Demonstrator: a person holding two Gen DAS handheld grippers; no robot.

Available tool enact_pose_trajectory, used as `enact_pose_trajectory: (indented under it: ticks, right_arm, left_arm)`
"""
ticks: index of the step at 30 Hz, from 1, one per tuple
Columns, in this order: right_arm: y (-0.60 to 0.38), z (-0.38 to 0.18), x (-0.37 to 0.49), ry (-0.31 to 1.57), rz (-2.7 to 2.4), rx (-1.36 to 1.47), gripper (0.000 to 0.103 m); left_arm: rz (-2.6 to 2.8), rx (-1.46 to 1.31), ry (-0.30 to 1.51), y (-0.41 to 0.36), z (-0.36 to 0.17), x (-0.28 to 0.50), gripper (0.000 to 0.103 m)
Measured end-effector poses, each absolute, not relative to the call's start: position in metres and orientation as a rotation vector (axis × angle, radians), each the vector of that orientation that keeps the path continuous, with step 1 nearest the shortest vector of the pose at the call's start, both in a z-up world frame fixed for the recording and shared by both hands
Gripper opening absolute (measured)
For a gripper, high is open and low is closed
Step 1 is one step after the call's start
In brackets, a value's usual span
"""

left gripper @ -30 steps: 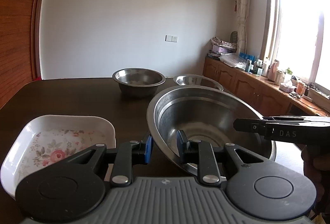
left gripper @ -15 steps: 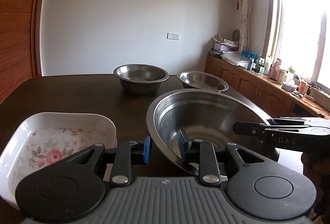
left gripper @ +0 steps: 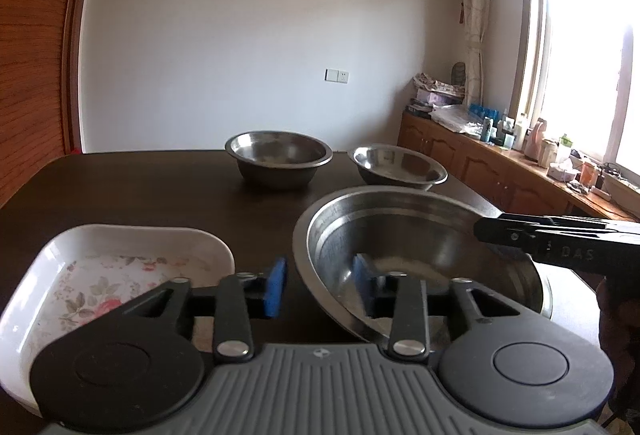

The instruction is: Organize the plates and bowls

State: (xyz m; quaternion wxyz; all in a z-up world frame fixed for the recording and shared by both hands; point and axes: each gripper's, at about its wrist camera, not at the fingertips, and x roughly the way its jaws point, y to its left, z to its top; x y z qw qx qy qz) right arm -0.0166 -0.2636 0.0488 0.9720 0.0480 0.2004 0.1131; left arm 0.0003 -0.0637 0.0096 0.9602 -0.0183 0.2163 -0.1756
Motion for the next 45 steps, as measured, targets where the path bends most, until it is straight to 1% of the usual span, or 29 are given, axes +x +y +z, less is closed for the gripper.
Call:
enact_pose_trajectory:
  ticks: [1,3,7,10,14,17,20,22,24,28,30,40,45]
  right_arm:
    - [-0.265,0.050,-0.018,0.397,0.226,0.098,0.038]
    - [-0.267,0.053,-0.021,0.383,0.217,0.099,0.039]
    - [-0.269,0.059,-0.025,0.348,0.199,0.082,0.043]
    - [-0.268,0.064,-0.029,0.325,0.195,0.071,0.049]
    - [-0.265,0.068,-0.034,0.304,0.195,0.051,0.054]
    - [-0.262,0.070,-0.038,0.290,0.187,0.037,0.060]
    - [-0.261,0.073,-0.041,0.279,0.189,0.033,0.063]
    - [-0.261,0.074,-0.043,0.273,0.187,0.027,0.065]
    - [-0.262,0.077,-0.042,0.264,0.179,0.020,0.073]
    - [-0.266,0.085,-0.038,0.247,0.173,0.008,0.079]
    - [-0.268,0.089,-0.034,0.242,0.171,-0.006,0.084]
    - [-0.280,0.102,-0.004,0.248,0.199,-0.062,0.084]
    - [-0.293,0.104,0.021,0.288,0.230,-0.039,0.084]
  left_arm:
    - [-0.354,-0.037,0.433,-0.063,0.011,0.000,0.062]
    - [-0.351,-0.037,0.425,-0.061,0.013,-0.001,0.063]
    - [-0.335,-0.038,0.403,-0.055,0.018,-0.002,0.074]
    - [-0.324,-0.038,0.383,-0.051,0.024,-0.004,0.080]
    - [-0.313,-0.028,0.361,-0.047,0.029,-0.007,0.086]
    - [-0.307,-0.029,0.349,-0.042,0.033,-0.011,0.087]
    - [-0.305,-0.030,0.337,-0.038,0.036,-0.013,0.089]
    - [-0.303,-0.027,0.330,-0.037,0.039,-0.012,0.090]
    - [-0.303,-0.027,0.326,-0.036,0.042,-0.011,0.090]
    - [-0.309,-0.012,0.321,-0.034,0.049,-0.004,0.090]
    - [-0.312,-0.007,0.322,-0.032,0.053,0.002,0.090]
    - [-0.362,0.064,0.334,-0.034,0.072,0.034,0.089]
    - [-0.445,0.153,0.361,-0.053,0.087,0.057,0.082]
